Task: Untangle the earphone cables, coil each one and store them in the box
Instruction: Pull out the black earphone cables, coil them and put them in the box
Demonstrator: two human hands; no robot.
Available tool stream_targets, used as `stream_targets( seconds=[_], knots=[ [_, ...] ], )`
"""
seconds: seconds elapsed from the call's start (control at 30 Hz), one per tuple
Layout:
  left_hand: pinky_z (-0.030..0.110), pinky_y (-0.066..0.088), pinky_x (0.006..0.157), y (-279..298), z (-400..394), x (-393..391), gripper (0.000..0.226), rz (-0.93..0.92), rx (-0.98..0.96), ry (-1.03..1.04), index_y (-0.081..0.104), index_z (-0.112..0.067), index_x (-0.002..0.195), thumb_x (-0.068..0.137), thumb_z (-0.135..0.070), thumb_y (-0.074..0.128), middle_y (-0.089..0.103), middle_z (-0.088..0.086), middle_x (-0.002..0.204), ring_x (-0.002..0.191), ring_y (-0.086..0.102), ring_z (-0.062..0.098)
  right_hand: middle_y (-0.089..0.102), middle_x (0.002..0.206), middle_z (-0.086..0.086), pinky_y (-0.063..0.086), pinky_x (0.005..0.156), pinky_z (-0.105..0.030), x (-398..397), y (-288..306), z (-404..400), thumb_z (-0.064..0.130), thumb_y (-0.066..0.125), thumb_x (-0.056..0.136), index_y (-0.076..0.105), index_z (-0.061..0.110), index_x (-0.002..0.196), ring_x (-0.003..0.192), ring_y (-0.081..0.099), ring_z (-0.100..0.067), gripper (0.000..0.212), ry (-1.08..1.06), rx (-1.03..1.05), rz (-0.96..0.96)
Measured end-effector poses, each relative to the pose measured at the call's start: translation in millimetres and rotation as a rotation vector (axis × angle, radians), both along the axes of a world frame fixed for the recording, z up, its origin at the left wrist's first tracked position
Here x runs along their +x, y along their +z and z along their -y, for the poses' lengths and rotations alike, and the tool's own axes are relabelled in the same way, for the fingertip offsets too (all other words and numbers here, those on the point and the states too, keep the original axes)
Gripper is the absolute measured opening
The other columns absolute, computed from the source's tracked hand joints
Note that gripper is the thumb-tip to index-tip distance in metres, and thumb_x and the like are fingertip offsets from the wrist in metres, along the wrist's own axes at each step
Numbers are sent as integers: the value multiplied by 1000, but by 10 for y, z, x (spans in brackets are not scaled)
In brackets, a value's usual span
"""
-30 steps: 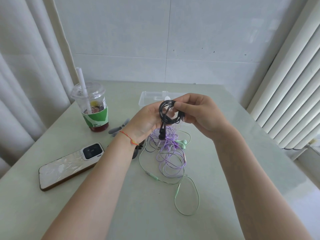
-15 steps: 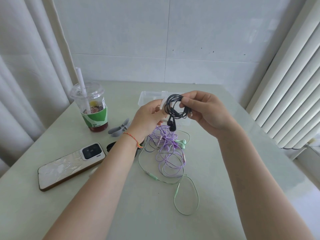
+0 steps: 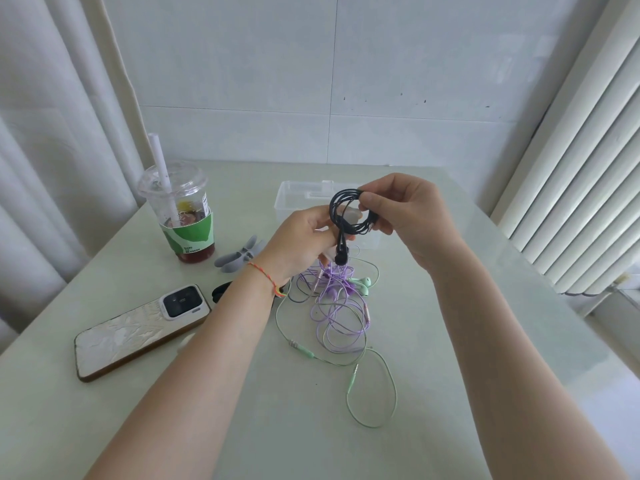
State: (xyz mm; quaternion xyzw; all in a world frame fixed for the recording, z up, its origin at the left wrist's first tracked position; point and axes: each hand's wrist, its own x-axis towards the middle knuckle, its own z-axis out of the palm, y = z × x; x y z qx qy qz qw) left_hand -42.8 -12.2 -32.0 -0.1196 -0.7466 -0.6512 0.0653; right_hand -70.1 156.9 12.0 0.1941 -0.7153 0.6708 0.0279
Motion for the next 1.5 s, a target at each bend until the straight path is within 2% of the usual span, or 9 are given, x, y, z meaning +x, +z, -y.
stream_targets(
  seconds=[0.17, 0.37, 0.47, 0.57, 0.73, 0.87, 1.0, 1.2, 1.5],
  knots=[
    [23, 48, 57, -18, -5, -21, 35, -10, -36, -9, 68, -28, 99, 91, 5, 56, 74, -12, 90, 76, 63, 26, 62, 57, -1, 36, 43, -19, 12, 1, 10, -3, 66, 86, 68, 3, 84, 42, 47, -11, 7, -40, 80, -37],
    [56, 48, 97, -25, -14, -7, 33, -20, -50, -60, 60, -22, 112, 82, -9, 64, 72, -7, 106, 101, 67, 23, 62, 60, -9, 36, 44, -22, -43, 1, -102, -2, 66, 86, 68, 5, 80, 45, 46, -16, 9, 33, 114, 19],
    [44, 53, 90, -4, -23, 29, 33, -11, -48, -119, 54, -11, 111, 80, -9, 64, 70, -5, 101, 92, 66, 14, 61, 68, -16, 36, 45, -23, -55, -2, -166, -2, 68, 85, 68, 4, 80, 47, 47, -17, 7, 81, 154, 71],
    [21, 45, 58, 24, -13, 52, 32, 3, -11, -147, 52, -2, 107, 77, -7, 61, 67, 1, 93, 67, 60, 6, 61, 69, -17, 36, 46, -24, -58, -13, -171, 1, 71, 83, 70, 4, 80, 49, 46, -20, 4, 92, 174, 78],
    [13, 38, 50, 63, 2, 80, 27, 58, 76, -181, 54, -2, 112, 87, 10, 56, 66, -3, 85, 56, 56, 6, 63, 68, -16, 36, 47, -26, -62, -9, -178, 1, 71, 82, 70, 4, 79, 50, 46, -20, 5, 87, 158, 52],
    [21, 41, 56, 49, 13, 70, 27, 61, 111, -181, 60, -2, 113, 87, 1, 61, 69, -1, 93, 69, 51, 25, 64, 67, -16, 36, 46, -26, -53, -15, -161, 1, 71, 82, 70, 4, 79, 50, 46, -20, 5, 79, 180, 41],
    [14, 40, 49, 39, -11, 81, 28, 61, 106, -62, 64, -1, 112, 84, 4, 63, 64, -8, 61, 51, 51, 13, 65, 67, -16, 35, 45, -25, -51, -36, -118, -2, 69, 83, 70, 3, 80, 49, 47, -20, 6, 56, 173, 29],
    [36, 51, 61, -9, -36, 42, 33, 63, 132, 47, 73, -22, 101, 74, -4, 69, 73, 2, 80, 70, 65, 31, 65, 67, -20, 36, 45, -24, -39, -36, -88, -2, 67, 82, 70, 2, 81, 45, 46, -16, 5, 14, 222, -8],
    [40, 59, 72, 36, -87, 70, 35, 105, 235, -98, 70, -9, 108, 82, 11, 58, 67, 16, 87, 73, 63, 26, 61, 55, -2, 35, 43, -19, -32, -12, -134, -6, 62, 80, 70, -1, 83, 39, 45, -8, 11, -58, 259, -20]
  ],
)
